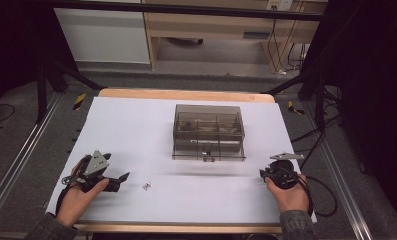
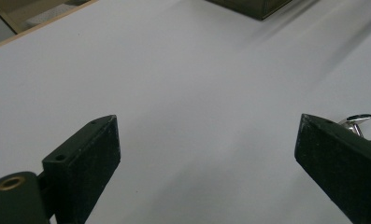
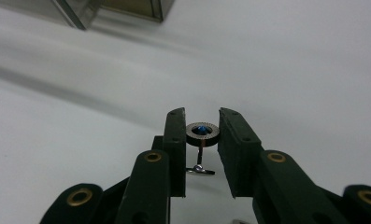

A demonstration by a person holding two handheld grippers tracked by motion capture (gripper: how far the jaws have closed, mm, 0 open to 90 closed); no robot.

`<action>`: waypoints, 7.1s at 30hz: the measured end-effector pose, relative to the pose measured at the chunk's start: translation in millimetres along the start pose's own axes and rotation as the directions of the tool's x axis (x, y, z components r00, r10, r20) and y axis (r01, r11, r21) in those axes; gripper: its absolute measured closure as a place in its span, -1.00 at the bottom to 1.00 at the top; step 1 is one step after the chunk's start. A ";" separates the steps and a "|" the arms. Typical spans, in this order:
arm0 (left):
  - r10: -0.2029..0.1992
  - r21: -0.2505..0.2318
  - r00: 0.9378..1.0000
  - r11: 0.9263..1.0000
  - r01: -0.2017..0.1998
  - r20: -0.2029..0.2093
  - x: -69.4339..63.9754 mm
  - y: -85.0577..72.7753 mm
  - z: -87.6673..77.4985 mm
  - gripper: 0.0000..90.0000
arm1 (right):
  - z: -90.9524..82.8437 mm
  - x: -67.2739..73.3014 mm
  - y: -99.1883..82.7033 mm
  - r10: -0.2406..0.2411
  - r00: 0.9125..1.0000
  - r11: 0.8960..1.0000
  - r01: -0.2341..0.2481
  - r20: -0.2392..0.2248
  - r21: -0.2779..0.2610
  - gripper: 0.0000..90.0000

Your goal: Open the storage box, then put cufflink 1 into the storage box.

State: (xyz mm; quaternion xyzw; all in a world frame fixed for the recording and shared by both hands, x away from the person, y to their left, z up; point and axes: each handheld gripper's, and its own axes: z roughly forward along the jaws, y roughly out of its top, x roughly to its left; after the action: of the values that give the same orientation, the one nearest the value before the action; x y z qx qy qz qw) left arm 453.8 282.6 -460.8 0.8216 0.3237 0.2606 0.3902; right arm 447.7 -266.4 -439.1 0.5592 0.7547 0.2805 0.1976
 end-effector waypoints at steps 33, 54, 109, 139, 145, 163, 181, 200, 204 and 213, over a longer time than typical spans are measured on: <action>-0.017 0.010 1.000 1.000 0.017 -0.002 0.2 -8.4 10.3 -0.84 | -62.8 52.9 77.2 -0.176 0.983 0.959 0.160 -0.048 -0.233 0.62; -0.020 0.005 1.000 1.000 0.020 -0.017 4.3 -10.5 11.1 -0.84 | -44.8 94.4 123.2 -0.299 0.950 0.931 0.270 -0.090 -0.245 0.62; -0.024 -0.026 0.999 0.999 0.023 -0.025 8.0 -9.3 8.7 -0.84 | 28.3 121.4 128.0 -0.313 0.930 0.949 0.314 -0.194 -0.029 0.62; -0.011 -0.015 1.000 1.000 0.011 -0.001 3.0 -7.0 8.8 -0.83 | -13.3 118.4 90.6 -0.272 0.944 0.950 0.232 -0.188 -0.209 0.77; -0.015 -0.027 1.000 1.000 0.015 0.006 2.1 -5.1 6.6 -0.83 | -15.6 115.2 67.8 -0.260 0.948 0.951 0.219 -0.181 -0.218 0.75; 0.047 -0.066 0.996 0.997 -0.043 0.076 -7.4 67.8 17.6 -0.84 | 14.9 115.1 15.4 -0.241 0.965 0.944 0.208 -0.104 -0.256 1.00; 0.046 -0.074 0.990 0.997 -0.037 0.131 -23.8 167.4 61.4 -0.72 | 27.0 111.4 0.2 -0.179 0.981 0.935 0.147 -0.073 -0.324 1.00; 0.008 -0.047 0.986 0.999 0.000 0.164 -39.5 194.9 107.9 0.53 | 25.0 114.4 -2.9 -0.163 0.986 0.902 0.137 -0.029 -0.410 1.00; -0.015 -0.036 0.986 0.999 0.021 0.167 -38.0 193.9 113.8 0.80 | 23.9 115.0 -2.1 -0.159 0.987 0.894 0.132 -0.028 -0.429 1.00; -0.022 -0.003 0.986 1.000 0.022 0.167 -43.7 191.7 128.0 0.97 | 24.5 113.2 -1.3 -0.153 0.988 0.890 0.125 -0.029 -0.439 1.00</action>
State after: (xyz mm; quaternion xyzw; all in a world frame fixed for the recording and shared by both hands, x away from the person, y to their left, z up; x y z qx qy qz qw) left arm 575.3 96.8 -384.8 0.8360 0.2983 0.1874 0.4207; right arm 428.1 -153.6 -456.9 0.4364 0.7165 0.4448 0.3135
